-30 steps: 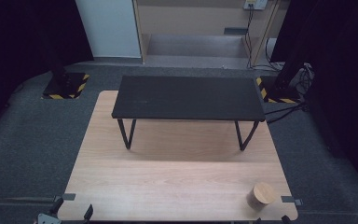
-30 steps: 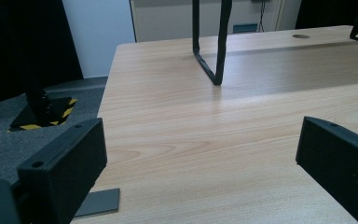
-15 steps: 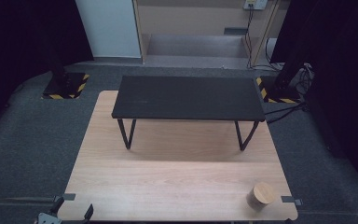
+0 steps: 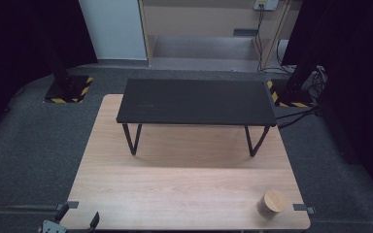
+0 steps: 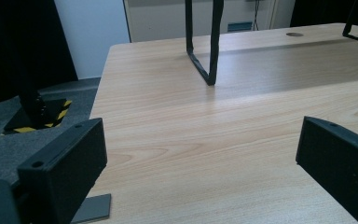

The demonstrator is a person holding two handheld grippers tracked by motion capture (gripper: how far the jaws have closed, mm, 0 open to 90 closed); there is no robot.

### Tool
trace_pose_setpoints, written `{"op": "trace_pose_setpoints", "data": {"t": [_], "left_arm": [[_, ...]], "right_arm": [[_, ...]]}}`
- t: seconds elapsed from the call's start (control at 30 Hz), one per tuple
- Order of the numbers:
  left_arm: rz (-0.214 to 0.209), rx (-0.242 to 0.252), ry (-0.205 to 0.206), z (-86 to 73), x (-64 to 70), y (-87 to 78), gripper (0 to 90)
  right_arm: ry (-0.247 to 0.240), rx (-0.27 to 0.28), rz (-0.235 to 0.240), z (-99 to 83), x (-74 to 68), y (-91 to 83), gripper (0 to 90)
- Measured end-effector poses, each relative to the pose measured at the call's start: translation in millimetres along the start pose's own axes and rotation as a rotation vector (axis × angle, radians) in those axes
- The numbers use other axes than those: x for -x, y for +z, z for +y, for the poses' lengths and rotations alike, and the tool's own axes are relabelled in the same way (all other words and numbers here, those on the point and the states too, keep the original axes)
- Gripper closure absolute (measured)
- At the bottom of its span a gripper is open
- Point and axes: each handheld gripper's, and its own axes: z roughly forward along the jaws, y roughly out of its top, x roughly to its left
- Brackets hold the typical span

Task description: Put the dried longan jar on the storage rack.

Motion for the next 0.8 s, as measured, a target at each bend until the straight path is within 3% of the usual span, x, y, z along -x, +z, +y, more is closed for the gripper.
{"op": "trace_pose_setpoints", "data": {"t": [0.8], "left_arm": [[-0.014, 0.001, 0.001, -0.2, 0.9, 1.1, 0.5]], "right_arm": [[-0.076, -0.016, -0.004, -2.9, -17.3, 38.5, 0.8]]}}
